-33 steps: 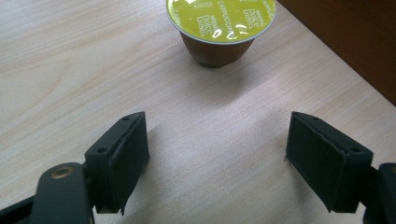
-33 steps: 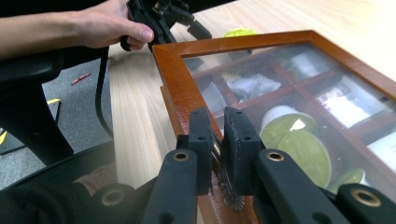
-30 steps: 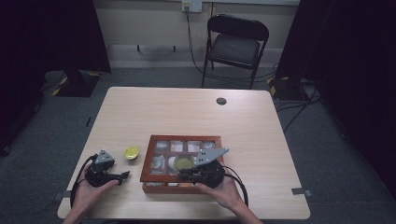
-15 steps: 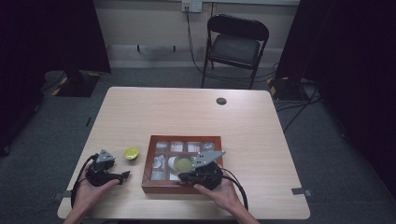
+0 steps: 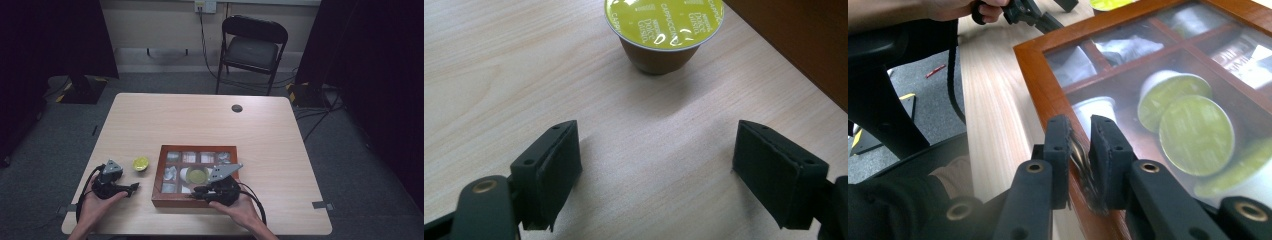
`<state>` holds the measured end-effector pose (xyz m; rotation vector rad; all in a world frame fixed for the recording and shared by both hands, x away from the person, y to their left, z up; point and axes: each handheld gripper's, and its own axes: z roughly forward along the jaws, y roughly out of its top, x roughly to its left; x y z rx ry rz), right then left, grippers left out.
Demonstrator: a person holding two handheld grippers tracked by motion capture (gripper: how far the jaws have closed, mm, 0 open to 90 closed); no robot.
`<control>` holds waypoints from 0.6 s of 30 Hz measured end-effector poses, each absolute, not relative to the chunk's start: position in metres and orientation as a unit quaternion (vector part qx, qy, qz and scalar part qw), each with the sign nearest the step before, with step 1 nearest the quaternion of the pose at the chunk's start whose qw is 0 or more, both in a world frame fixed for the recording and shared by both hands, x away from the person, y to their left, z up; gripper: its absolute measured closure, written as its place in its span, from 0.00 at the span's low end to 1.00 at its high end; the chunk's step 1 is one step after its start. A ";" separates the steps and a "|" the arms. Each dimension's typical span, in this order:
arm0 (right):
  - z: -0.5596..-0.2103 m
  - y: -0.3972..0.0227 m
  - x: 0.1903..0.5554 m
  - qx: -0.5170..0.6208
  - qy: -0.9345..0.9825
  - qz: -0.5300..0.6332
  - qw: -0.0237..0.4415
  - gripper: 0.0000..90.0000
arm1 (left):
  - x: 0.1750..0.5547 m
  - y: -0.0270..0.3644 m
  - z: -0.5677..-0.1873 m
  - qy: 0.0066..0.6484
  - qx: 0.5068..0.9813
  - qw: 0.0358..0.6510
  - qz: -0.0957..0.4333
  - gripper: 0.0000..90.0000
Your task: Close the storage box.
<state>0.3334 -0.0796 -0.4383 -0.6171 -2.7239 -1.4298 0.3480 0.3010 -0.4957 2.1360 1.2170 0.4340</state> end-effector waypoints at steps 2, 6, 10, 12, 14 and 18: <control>-0.439 -0.085 0.335 -0.208 -0.863 -0.460 0.001 0.78 | 0.348 0.301 -0.496 0.463 0.811 0.318 0.165 0.21; -0.438 -0.100 0.338 -0.233 -0.852 -0.469 -0.012 0.66 | 0.348 0.301 -0.496 0.463 0.810 0.318 0.167 0.20; -0.433 -0.119 0.340 -0.263 -0.840 -0.474 -0.031 0.55 | 0.349 0.302 -0.498 0.465 0.807 0.323 0.169 0.18; -0.431 -0.129 0.341 -0.275 -0.833 -0.478 -0.041 0.51 | 0.349 0.302 -0.498 0.465 0.807 0.323 0.170 0.18; -0.429 -0.140 0.342 -0.291 -0.825 -0.481 -0.053 0.46 | 0.349 0.302 -0.499 0.465 0.805 0.326 0.172 0.17; -0.429 -0.157 0.342 -0.320 -0.810 -0.488 -0.063 0.38 | 0.349 0.303 -0.499 0.465 0.804 0.328 0.173 0.17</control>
